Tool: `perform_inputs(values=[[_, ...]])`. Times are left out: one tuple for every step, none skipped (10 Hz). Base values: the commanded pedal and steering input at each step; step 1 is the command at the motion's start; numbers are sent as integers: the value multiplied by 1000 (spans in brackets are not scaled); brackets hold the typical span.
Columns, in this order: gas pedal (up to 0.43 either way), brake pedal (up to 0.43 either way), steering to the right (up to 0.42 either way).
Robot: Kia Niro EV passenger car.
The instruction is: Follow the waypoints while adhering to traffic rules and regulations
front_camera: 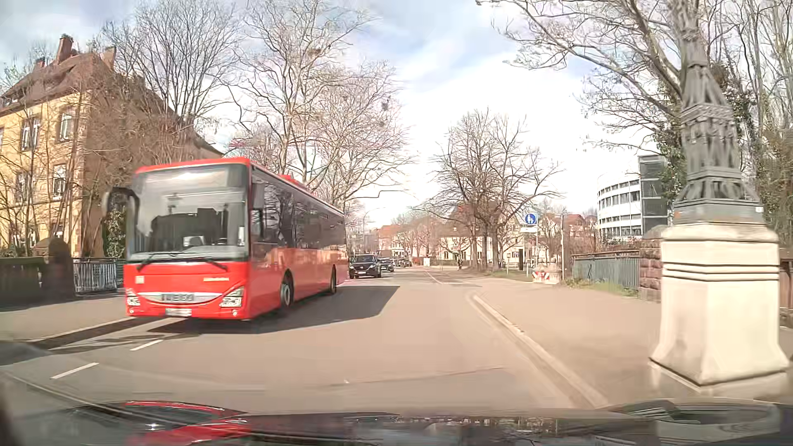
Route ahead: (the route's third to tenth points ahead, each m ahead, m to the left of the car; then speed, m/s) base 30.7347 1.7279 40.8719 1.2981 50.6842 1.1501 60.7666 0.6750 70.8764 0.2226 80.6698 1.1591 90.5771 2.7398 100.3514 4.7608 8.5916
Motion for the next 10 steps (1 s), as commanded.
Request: perform_inputs(values=[[240,0,-5],[240,0,-5],[228,0,-5],[220,0,-4],[220,0,-2],[209,0,-2],[209,0,0],[209,0,1],[209,0,2],[209,0,5]])
